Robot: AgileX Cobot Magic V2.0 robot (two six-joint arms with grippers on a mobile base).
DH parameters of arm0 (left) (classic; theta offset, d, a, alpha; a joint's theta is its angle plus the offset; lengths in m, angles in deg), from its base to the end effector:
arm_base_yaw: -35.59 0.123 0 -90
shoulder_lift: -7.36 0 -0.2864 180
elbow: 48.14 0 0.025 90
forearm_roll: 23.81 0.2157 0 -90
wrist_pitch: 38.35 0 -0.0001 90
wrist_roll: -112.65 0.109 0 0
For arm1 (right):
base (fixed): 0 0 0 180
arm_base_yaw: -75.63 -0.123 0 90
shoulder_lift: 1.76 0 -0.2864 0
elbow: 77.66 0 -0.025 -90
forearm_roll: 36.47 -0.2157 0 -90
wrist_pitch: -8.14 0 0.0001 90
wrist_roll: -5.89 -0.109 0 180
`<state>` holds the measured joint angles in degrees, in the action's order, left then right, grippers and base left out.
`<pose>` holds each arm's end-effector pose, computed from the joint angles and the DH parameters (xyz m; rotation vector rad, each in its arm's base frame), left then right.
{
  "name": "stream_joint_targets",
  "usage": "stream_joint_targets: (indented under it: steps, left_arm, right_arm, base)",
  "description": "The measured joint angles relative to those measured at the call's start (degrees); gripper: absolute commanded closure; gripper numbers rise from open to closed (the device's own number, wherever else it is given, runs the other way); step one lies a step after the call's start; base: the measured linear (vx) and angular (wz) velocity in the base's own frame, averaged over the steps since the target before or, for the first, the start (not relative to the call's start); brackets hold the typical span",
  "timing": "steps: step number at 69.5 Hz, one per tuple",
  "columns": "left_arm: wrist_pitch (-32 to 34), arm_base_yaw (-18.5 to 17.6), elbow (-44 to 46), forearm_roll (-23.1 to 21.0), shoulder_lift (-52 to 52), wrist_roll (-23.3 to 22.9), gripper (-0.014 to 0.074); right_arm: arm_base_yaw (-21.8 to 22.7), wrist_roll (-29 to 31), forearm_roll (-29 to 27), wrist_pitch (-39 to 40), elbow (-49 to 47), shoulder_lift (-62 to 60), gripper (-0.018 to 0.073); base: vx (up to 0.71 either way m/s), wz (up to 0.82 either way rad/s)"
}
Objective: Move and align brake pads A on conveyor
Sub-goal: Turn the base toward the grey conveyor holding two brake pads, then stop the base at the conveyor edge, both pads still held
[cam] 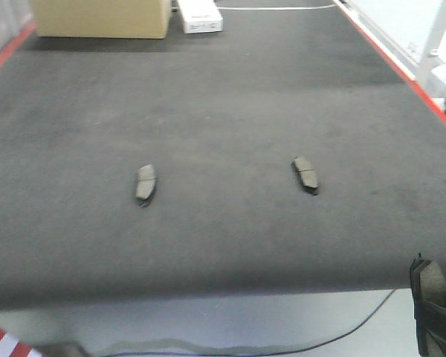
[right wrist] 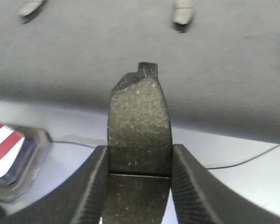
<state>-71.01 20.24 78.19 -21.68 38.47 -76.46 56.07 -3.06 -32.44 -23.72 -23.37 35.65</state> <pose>0.0623 -0.0148 0.2652 0.1316 2.0526 -0.2254 0.0764 0.0228 0.2554 -0.2428 2.1490 0.2132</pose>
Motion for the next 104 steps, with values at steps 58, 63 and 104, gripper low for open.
stream_joint_targets:
  steps: [58, 63, 104]
  left_arm:
    - [0.00, 0.00, 0.00, 0.00, 0.00, 0.00, 0.0387]
    - [0.00, 0.00, 0.00, 0.00, 0.00, 0.00, 0.0387]
    - [0.00, 0.00, 0.00, 0.00, 0.00, 0.00, 0.0387]
  right_arm:
    - [0.00, 0.00, 0.00, -0.05, 0.00, 0.00, 0.0459]
    - [0.00, 0.00, 0.00, -0.05, 0.00, 0.00, 0.0459]
    - [0.00, 0.00, 0.00, -0.05, 0.00, 0.00, 0.0459]
  base:
    - [0.17, -0.01]
    - [0.18, 0.19]
    - [0.08, 0.08]
